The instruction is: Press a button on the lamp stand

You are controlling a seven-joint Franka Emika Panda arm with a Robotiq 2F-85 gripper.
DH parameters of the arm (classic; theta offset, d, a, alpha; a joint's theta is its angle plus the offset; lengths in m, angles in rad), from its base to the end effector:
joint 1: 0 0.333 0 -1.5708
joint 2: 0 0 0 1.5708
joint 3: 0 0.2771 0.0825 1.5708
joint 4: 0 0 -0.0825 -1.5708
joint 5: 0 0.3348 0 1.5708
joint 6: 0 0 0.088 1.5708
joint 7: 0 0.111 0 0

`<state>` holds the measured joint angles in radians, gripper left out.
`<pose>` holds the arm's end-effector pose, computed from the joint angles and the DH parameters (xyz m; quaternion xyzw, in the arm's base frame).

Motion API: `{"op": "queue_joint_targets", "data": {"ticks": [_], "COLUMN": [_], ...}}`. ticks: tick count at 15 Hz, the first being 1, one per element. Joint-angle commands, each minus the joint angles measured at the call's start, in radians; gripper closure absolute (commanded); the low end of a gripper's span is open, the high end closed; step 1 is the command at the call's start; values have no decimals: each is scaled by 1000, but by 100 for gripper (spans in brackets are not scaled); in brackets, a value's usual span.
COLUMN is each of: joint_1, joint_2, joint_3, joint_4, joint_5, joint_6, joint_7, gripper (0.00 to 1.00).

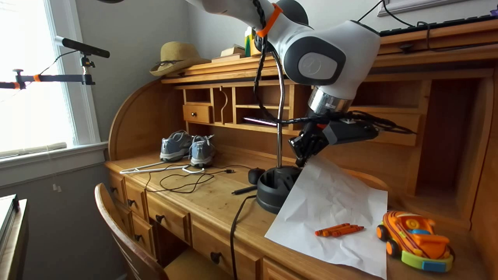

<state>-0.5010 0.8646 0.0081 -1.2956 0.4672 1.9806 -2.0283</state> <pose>0.5946 -0.2865 0.2137 -0.7744 -0.5918 -0.1698 0.1461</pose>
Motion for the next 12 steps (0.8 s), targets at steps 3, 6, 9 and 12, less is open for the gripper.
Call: {"op": "queue_joint_targets", "data": {"ticks": [3, 6, 9, 12], "joint_1": [-15, -29, -49, -52], "joint_2": [-45, -67, -75, -76], "joint_3": [5, 7, 20, 19], "joint_4": [-59, -81, -83, -82], "joint_5": [34, 48, 44, 41], "joint_6": [7, -20, -73, -112], "joint_7": [-3, -2, -11, -14], "gripper": [100, 100, 100, 100]}}
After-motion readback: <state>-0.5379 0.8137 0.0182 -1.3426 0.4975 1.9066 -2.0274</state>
